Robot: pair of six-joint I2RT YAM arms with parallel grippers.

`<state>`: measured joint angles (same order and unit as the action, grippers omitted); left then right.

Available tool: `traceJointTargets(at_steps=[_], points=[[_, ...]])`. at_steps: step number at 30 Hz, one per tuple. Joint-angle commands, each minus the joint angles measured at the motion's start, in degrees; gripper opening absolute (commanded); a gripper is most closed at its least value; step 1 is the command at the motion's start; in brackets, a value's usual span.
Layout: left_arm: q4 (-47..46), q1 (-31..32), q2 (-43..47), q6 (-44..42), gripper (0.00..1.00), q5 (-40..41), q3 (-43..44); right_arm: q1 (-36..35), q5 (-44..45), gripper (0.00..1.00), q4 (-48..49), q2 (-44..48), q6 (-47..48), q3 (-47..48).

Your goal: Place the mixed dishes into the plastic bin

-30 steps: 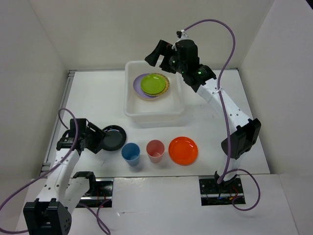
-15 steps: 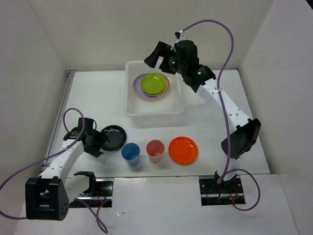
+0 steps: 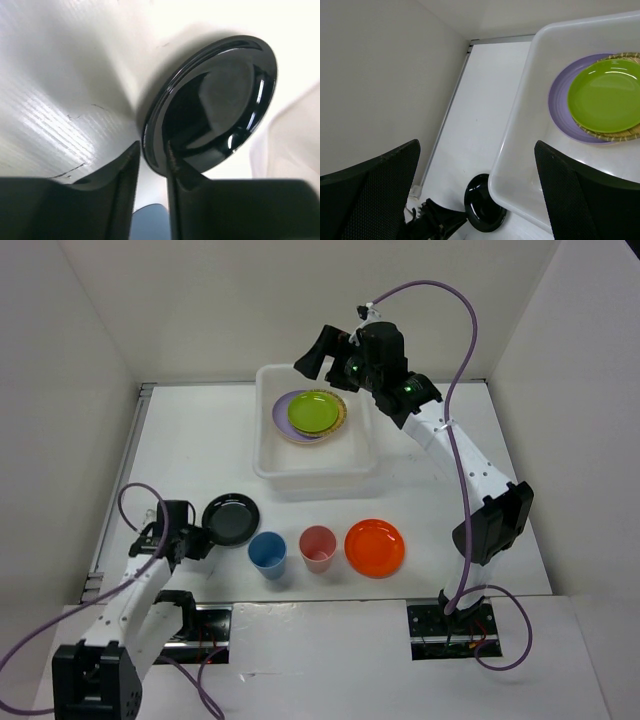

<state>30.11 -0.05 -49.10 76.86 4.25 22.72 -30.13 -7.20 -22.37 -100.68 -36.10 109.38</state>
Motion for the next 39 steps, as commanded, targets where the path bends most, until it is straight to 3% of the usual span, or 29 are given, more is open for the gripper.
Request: traceJointTargets(at_steps=[1, 7, 14, 19, 24, 34, 39], points=[[-1.19, 0.23, 6.72, 4.17, 0.33, 2.08, -3.89, 0.25, -0.88, 1.00, -0.13, 1.72, 1.03, 1.18], [-0.66, 0.23, 11.66, 3.12, 0.28, 2.08, -5.32, 0.25, -0.88, 1.00, -0.66, 1.72, 0.50, 2.41], [-3.82, 0.23, -3.24, -0.83, 0.40, 2.60, -1.37, 0.25, -0.88, 1.00, -1.27, 1.72, 0.50, 3.47], [-7.43, 0.23, -11.27, -2.86, 0.40, 2.60, 1.88, 0.77, -0.36, 1.00, -2.32, 1.72, 0.50, 3.99], [-8.49, 0.23, -12.60, -2.86, 0.40, 3.75, 1.89, 1.82, -0.36, 1.00, -2.33, 1.20, 1.03, 4.00], [-10.07, 0.23, -11.54, -2.86, 0.01, 5.94, 0.84, 1.83, -0.88, 1.00, -2.94, 0.58, 1.03, 5.05], [-8.76, 0.23, -9.44, -2.86, 0.00, 5.94, 0.83, 1.83, -0.88, 1.00, -3.47, 0.58, 1.03, 5.05]])
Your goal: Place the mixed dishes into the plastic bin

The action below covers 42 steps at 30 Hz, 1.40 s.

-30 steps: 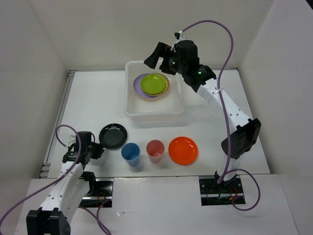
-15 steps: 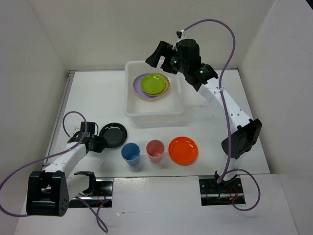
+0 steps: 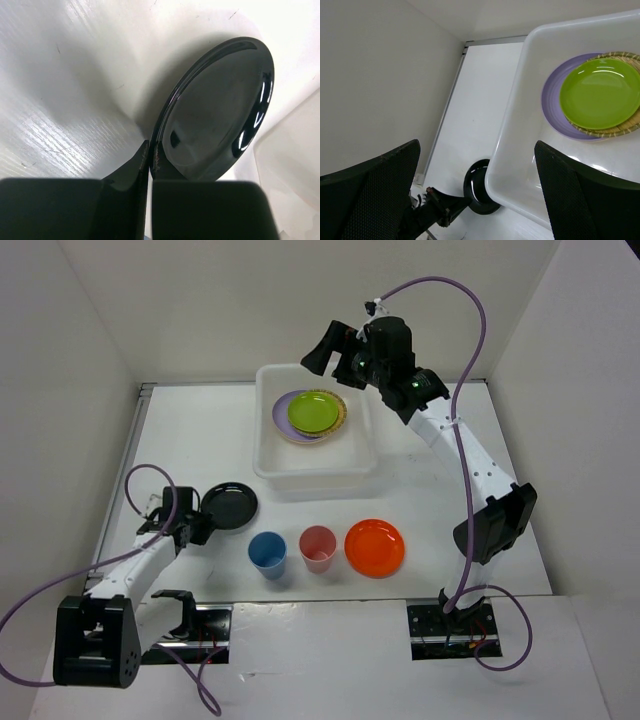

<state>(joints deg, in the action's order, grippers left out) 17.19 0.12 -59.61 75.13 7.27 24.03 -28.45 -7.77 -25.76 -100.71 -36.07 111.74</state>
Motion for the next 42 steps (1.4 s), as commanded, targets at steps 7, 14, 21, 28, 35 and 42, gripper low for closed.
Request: traceJointTargets(at_steps=[7, 14, 21, 28, 35, 42], points=[[10.23, -0.47, 12.14, 0.01, 0.00, 2.31, 0.57, 0.15, -0.32, 1.00, -0.61, 0.60, 1.01, 2.69], [15.94, -1.00, 18.66, -0.60, 0.00, 2.93, 7.16, 0.15, -0.84, 1.00, -0.61, 0.60, 1.01, 2.69], [17.79, -2.66, 19.98, -1.91, 0.00, 6.96, 15.50, 0.84, -0.23, 1.00, -0.61, 1.13, 1.01, 1.11], [11.83, -5.31, 16.12, -8.76, 0.00, 6.90, 26.85, 5.15, -0.23, 1.00, 1.50, 6.22, 1.01, -8.97], [-3.37, -3.56, -7.22, -14.40, 0.00, -15.60, 40.38, 11.65, 0.30, 1.00, 2.73, 13.86, 0.48, -22.96], [-4.62, 4.87, -30.63, -20.55, 0.00, -21.68, 58.98, 12.80, 4.34, 1.00, 1.41, 19.06, 0.48, -32.46]])
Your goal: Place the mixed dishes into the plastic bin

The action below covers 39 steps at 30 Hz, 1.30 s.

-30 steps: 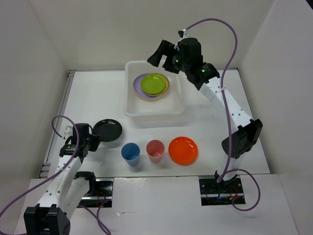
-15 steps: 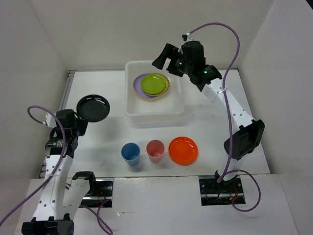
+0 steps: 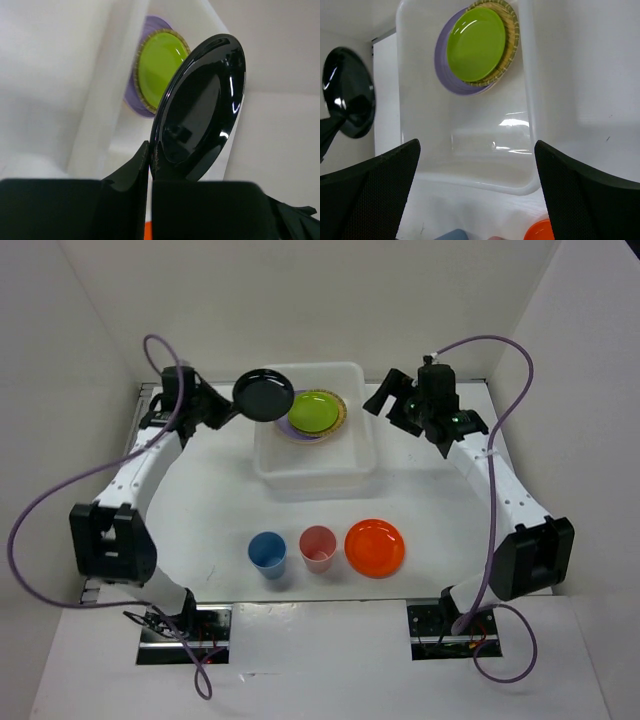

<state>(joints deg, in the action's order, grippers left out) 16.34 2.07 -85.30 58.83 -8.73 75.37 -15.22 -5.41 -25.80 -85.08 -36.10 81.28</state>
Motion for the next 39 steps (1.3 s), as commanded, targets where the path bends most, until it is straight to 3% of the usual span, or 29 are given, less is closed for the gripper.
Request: traceJointTargets(at_steps=[1, 10, 20, 27, 29, 31, 33, 36, 39], points=[[-3.77, 3.64, -7.06, -4.25, 0.00, -6.29, 9.77, -0.42, 3.37, 1.00, 0.76, 4.91, 0.50, -2.87], [6.68, 9.36, -29.72, -11.62, 0.00, -2.79, 33.93, 2.03, 4.71, 1.00, -1.09, 11.24, 0.50, -13.94], [13.27, 12.61, -43.80, -12.95, 0.00, 2.32, 45.81, 2.04, 3.12, 1.00, -1.09, 13.62, 2.17, -15.71], [23.82, 15.42, -54.62, -16.29, 0.01, 7.41, 62.08, 2.04, -0.02, 1.00, -1.71, 14.15, 4.54, -16.93], [23.83, 15.95, -55.15, -16.29, 0.12, 7.41, 62.78, 2.04, -1.53, 1.00, -1.71, 14.15, 6.38, -18.69], [23.83, 15.95, -55.15, -16.29, 0.17, 8.03, 63.57, 1.52, -3.81, 1.00, -1.71, 15.29, 8.66, -19.57], [24.96, 15.95, -55.15, -16.29, 0.31, 9.34, 64.89, 0.90, -3.82, 1.00, -2.50, 15.82, 10.16, -20.19], [27.16, 15.95, -57.43, -16.29, 0.33, 9.87, 71.03, -2.43, -3.82, 1.00, -4.95, 16.52, 12.45, -20.19], [34.43, 15.95, -61.47, -17.43, 0.38, 10.67, 82.79, -7.61, -2.42, 0.88, -7.24, 17.05, 12.98, -19.14]])
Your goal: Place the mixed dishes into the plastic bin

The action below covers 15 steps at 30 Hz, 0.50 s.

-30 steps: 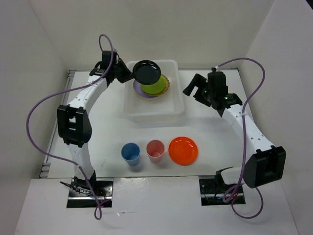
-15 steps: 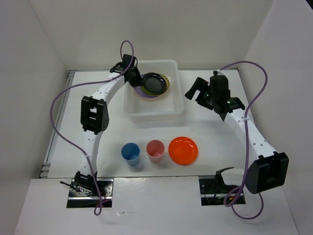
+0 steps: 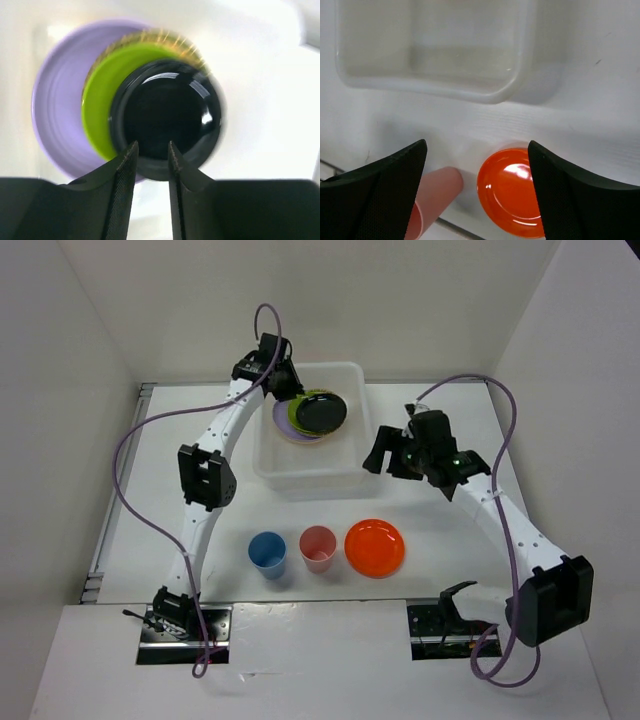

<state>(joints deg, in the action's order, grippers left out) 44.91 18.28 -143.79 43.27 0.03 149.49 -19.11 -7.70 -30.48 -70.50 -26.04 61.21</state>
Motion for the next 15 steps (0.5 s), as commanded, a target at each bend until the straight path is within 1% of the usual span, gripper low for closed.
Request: traceJointTargets(at_steps=[1, 2, 3, 4, 5, 6, 8, 10, 11, 12, 13, 15], points=[[7.81, -0.87, -4.38, -1.87, 0.39, 1.90, 12.19, -5.48, 1.01, 0.85, -2.57, 2.47, 2.93, 1.71], [9.83, -0.88, -7.53, -1.87, 0.42, 1.90, 16.06, -9.24, 1.02, 0.77, -3.18, 2.47, 1.54, 2.24], [14.11, -1.40, -9.21, -1.87, 0.42, 1.90, 24.80, -11.01, 1.02, 0.73, -3.18, 2.47, 1.00, 2.25], [16.42, -1.41, -12.02, -1.87, 0.43, 1.20, 30.10, -12.69, 1.55, 0.71, -3.18, 1.78, 0.30, 2.25], [15.83, -1.93, -10.30, -1.35, 0.43, 0.15, 27.72, -16.01, 1.55, 0.68, -3.18, 1.25, -0.32, 2.25], [15.22, -1.94, -9.16, -1.34, 0.44, 0.14, 25.35, -17.70, 1.55, 0.66, -3.18, 0.63, -1.46, 2.25], [17.49, -1.94, -8.53, -1.95, 0.46, 0.85, 29.69, -22.25, 2.26, 0.65, -3.18, -0.68, -2.60, 2.25], [17.41, -1.94, -4.25, -2.65, 0.46, -0.02, 27.89, -24.64, 2.96, 0.63, -3.18, -0.69, -3.31, 1.63], [17.41, -1.94, -3.27, -2.66, 0.46, -0.03, 29.70, -25.61, 3.48, 0.63, -3.18, -1.30, -4.01, 1.63], [18.45, -1.94, -2.21, -2.66, 0.47, -0.03, 29.72, -27.45, 3.49, 0.63, -3.18, -1.31, -4.02, 1.63], [18.46, -2.54, 1.28, -3.18, 0.47, -0.03, 28.94, -28.25, 3.49, 0.63, -3.18, -1.31, -4.02, 1.63], [19.07, -2.55, 3.85, -3.80, 0.47, -0.03, 29.98, -31.14, 4.71, 0.63, -3.18, -2.53, -4.54, 1.63]])
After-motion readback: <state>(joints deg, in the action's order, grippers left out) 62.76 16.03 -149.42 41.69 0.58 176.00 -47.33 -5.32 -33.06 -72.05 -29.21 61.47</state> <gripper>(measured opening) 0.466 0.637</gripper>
